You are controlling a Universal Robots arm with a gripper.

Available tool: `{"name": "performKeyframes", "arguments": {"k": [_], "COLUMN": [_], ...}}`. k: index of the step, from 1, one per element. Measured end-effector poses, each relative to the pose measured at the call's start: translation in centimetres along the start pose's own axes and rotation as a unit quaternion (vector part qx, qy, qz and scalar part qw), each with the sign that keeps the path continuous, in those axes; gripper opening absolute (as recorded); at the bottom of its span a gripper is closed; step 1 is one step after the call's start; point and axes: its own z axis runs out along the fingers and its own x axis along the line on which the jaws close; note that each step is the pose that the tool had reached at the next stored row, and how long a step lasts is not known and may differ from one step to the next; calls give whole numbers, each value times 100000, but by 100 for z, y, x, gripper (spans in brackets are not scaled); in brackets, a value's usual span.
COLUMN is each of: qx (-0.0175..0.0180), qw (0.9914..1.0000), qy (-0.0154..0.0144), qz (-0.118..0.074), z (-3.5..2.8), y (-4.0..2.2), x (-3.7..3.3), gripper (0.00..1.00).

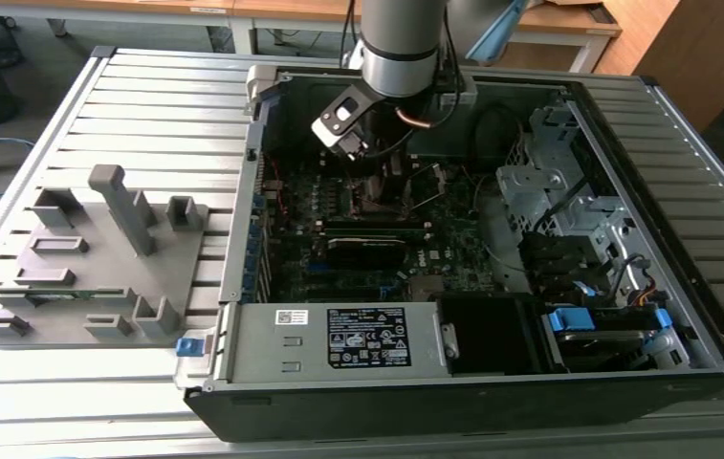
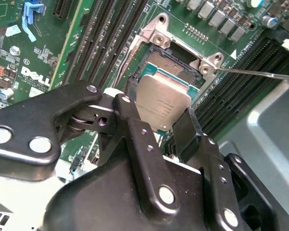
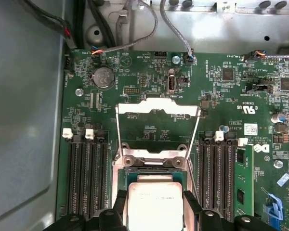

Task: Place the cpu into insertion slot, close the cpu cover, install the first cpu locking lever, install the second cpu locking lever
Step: 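Place the cpu into insertion slot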

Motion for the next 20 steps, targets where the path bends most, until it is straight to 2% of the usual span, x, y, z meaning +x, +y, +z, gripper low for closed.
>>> {"name": "performKeyframes", "arguments": {"k": [5,8,13,15,20], "qx": [-56,-129,-145,-137,-146], "qw": [100000,100000,99996,99985,99982], "qy": [-136,-218,-251,-316,-316], "qz": [-4,151,820,1718,1848], "z": [39,70,85,88,90], "y": [-42,-45,-46,-46,-48], "x": [0,-1,0,-1,-1], "gripper": [54,54,54,54,54]}}
